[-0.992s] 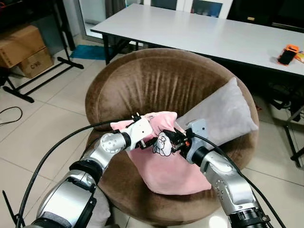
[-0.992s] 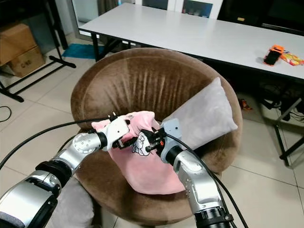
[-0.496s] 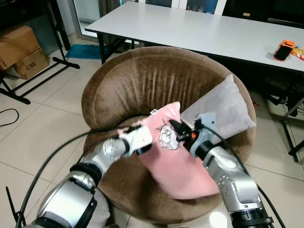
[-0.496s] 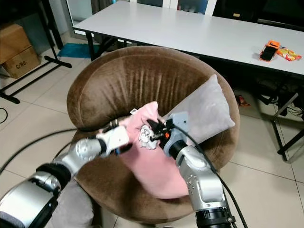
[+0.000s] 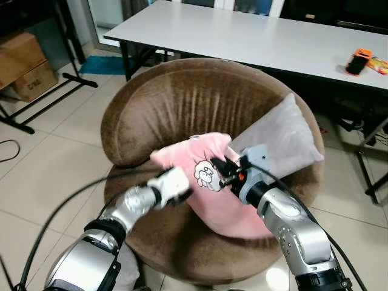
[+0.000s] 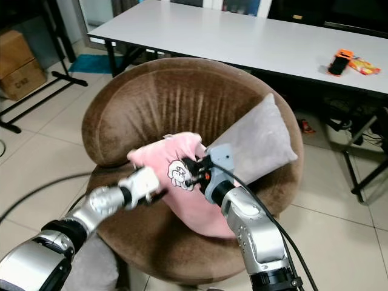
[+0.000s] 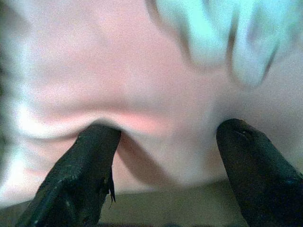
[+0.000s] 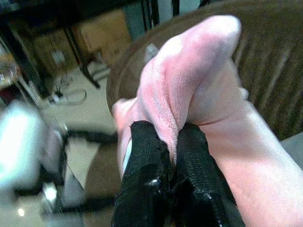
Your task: Move the pillow to the sofa from floor
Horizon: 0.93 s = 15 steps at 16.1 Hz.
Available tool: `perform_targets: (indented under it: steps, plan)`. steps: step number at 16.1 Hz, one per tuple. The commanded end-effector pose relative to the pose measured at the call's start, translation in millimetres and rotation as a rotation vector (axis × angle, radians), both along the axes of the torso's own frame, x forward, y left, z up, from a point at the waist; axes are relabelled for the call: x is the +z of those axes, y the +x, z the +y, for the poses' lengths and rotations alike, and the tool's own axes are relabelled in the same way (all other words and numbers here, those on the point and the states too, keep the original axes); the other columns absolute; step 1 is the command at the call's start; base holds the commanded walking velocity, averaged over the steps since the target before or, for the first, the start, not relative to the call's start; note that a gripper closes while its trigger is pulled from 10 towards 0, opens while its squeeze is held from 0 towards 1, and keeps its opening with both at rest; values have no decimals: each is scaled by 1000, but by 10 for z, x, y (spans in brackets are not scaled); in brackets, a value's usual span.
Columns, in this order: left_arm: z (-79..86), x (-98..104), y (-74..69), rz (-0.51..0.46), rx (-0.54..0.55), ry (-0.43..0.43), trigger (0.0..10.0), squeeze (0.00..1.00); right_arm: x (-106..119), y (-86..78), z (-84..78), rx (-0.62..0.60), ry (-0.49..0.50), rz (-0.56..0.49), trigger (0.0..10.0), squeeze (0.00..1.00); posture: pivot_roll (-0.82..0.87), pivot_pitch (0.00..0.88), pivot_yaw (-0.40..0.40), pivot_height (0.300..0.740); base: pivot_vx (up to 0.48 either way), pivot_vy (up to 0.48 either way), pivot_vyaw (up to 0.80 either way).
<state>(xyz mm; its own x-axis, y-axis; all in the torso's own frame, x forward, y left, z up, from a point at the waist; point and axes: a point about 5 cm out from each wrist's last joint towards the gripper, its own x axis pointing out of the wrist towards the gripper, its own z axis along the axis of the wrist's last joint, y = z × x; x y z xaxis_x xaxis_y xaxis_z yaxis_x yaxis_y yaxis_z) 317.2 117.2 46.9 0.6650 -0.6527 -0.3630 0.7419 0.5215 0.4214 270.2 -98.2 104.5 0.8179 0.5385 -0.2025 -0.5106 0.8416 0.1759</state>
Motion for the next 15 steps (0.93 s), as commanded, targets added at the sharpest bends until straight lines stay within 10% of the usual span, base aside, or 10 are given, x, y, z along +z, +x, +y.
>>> perform_targets:
  steps: [1,6,10,15]
  plan:
    - [-112,174,41,-58,-70,-98,10000,0,4,10,22,8,-15,-4,10000,0,-171,0,-23,740,0,0,0]
    - [-189,681,80,-156,-244,-301,10000,0,-24,83,104,36,-48,7,10000,0,-143,0,-22,740,0,0,0]
    - [67,893,366,-258,-24,-254,10000,0,-42,33,144,109,-46,8,10000,0,-147,0,-26,740,0,0,0]
    - [-98,965,450,-74,-9,-561,10000,0,-53,-6,118,119,-52,6,10000,0,-176,0,-10,740,0,0,0]
